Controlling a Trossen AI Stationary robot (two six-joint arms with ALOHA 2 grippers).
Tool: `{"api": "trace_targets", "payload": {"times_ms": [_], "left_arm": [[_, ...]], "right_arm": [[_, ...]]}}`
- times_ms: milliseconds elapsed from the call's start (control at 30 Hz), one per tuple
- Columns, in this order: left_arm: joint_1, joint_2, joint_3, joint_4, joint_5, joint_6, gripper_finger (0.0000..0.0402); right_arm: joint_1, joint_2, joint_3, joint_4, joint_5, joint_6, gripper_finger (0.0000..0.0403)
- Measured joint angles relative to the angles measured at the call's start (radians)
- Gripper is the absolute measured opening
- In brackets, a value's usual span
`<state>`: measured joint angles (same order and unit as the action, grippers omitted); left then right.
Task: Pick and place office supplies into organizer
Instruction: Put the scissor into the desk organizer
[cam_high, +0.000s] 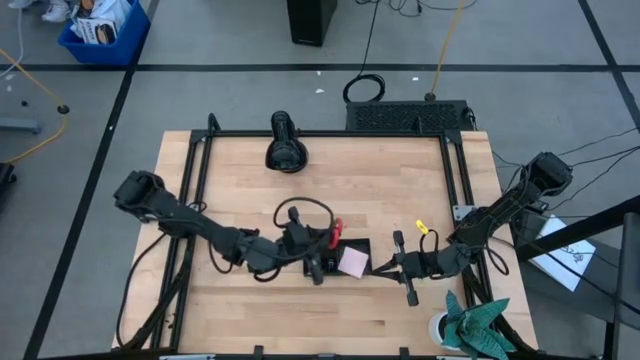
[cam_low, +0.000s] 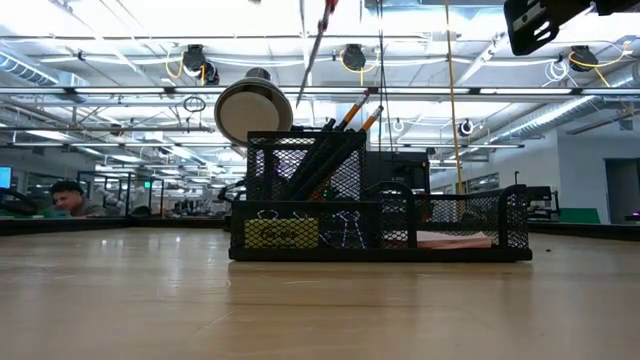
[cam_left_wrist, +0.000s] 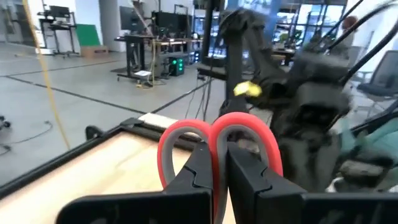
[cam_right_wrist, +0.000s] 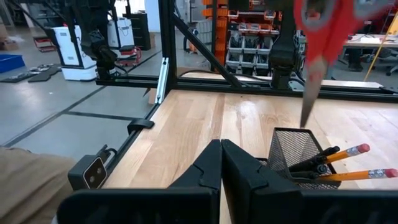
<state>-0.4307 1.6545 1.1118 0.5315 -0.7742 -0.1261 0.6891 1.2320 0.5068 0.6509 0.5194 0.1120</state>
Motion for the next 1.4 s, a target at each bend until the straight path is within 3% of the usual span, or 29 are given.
{"api": "trace_targets", "payload": {"times_ms": [167,433,633,1033,1400], "left_arm": [[0.015,0.002,-0.107,0.106,-0.015,-0.04,0.0019],[0.018,0.002,-0.187,0.127,-0.038,-0.124,0.0015],[0.016,0.005,-0.212,0.119,-0.039,-0.151,0.0017],[0.022,0.137,-0.21,0.117,-0.036,-0.229,0.0024],[0.025,0.14,-0.206,0.023,-0.031,-0.275,0.003]], "right_arm": [[0.0,0.0,0.0,0.0,0.0,-0.003,0.0004],[0.0,0.0,0.0,-0.004,0.001,-0.019,0.0004],[0.0,0.0,0.0,-0.004,0.002,-0.02,0.0004],[0.0,0.0,0.0,0.003,0.004,-0.019,0.0004],[0.0,0.0,0.0,0.003,0.004,-0.023,0.0004]]}}
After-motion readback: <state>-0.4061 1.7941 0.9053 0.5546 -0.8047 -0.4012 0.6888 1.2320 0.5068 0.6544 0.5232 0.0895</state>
